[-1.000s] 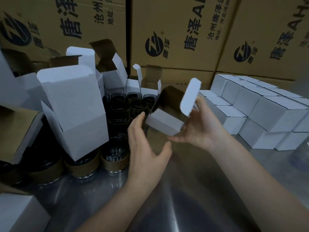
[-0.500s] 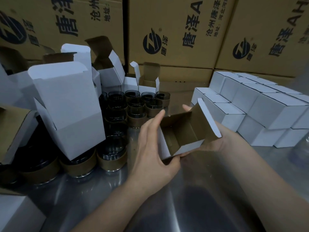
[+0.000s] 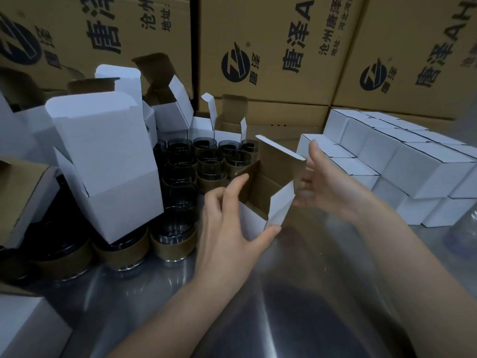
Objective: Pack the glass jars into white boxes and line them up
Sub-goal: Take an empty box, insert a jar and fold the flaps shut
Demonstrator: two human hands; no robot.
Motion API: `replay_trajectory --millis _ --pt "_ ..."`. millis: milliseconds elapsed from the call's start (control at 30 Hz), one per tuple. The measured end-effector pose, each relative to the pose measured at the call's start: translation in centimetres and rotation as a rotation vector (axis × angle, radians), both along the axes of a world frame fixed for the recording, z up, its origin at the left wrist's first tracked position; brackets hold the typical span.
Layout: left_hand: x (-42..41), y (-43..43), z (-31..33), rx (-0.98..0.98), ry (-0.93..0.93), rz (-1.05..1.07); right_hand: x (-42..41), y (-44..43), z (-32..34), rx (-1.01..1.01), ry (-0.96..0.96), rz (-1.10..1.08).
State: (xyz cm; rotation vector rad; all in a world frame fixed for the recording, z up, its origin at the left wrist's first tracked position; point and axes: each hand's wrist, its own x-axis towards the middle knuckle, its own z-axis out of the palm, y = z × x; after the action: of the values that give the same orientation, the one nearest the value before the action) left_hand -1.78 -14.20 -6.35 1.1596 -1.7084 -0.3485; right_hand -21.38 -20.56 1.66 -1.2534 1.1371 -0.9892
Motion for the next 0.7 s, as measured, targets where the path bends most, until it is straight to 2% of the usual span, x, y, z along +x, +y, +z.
replay_trajectory --millis 100,233,333,500,700 --pt "0.0 -0.1 0.0 0.036 -0.023 0.03 -0.1 0.1 0.3 -0.19 -0.024 -0.047" --pt "-0.1 -0.1 -0.1 0.059 -0.032 0.046 0.3 1.1 0.5 -0.304 0.132 0.125" --pt "-0.2 -0.1 -0.2 0.088 -0.024 0.07 0.7 1.4 0.7 -0.312 0.236 0.17" --pt "-0.2 -0.3 -0.1 0.157 -0.03 0.101 2.3 1.4 0.0 -0.296 0.427 0.1" --pt "-0.3 -0.2 0.5 0.201 -0.07 0.095 2.4 0.9 -0.5 -0.248 0.346 0.111"
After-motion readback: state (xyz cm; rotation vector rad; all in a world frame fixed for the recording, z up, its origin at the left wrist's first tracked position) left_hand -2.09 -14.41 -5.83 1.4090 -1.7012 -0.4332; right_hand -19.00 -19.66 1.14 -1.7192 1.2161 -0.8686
